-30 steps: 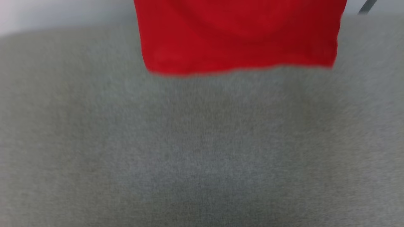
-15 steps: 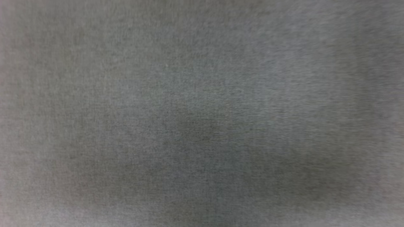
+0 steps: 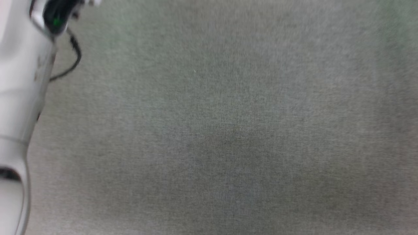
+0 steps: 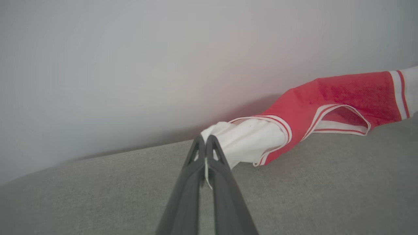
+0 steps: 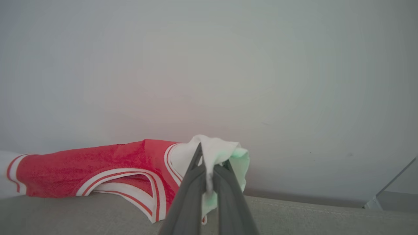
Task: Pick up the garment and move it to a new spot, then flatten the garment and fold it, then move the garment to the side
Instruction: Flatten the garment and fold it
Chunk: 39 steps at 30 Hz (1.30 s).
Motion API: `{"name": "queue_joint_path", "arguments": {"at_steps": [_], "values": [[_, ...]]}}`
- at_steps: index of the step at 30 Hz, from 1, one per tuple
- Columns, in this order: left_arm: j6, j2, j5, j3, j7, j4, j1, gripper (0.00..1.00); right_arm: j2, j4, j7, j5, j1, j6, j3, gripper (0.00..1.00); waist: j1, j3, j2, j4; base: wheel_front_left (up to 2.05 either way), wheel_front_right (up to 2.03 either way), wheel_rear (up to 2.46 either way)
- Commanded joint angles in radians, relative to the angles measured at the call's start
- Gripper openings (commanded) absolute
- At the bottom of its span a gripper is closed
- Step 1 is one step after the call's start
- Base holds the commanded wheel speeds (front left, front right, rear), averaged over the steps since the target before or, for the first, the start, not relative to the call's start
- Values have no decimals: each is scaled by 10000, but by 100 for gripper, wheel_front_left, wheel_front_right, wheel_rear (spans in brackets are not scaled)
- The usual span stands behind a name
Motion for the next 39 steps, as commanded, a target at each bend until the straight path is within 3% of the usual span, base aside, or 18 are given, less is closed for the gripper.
{"name": "queue_joint_path", "arguments": {"at_steps": [1,9,13,18,24,31,35,39], "values": [[-37,227,-139,-58,237,-158,335,0,-185,-195,262,481,378,0,-37,0,0,-1272,0,-138,0,0,0],[-15,1363,-1092,-196,1632,-1612,2708,0,-1204,-1116,3020,2051,2827,0,271,0,0,-2944,0,-289,0,0,0],[407,1908,-1495,-264,2191,-2988,4259,0,-1677,-2129,4117,2597,4318,-2,501,0,0,-3543,0,-382,0,0,0],[1501,2793,-1958,-212,2529,-5514,6646,0,-2424,-3819,4764,2887,6585,0,745,0,0,-4088,0,-458,0,0,0],[3298,4134,-2470,67,2576,-8735,9487,0,-3154,-5467,5606,3352,9120,0,437,0,0,-4362,0,-404,0,0,0],[5167,5441,-3156,480,2540,-11531,12159,0,-4030,-7342,6918,3786,11708,0,-58,0,0,-4371,0,-206,0,0,0],[6019,5897,-3451,628,2431,-12471,13352,0,-4417,-8269,7625,3925,13051,0,-484,0,0,-4262,0,-87,0,0,0],[6421,5965,-3563,625,2134,-13057,14141,0,-4440,-8965,7898,3770,14106,-2,-1140,0,0,-4055,0,15,0,0,0]]}}
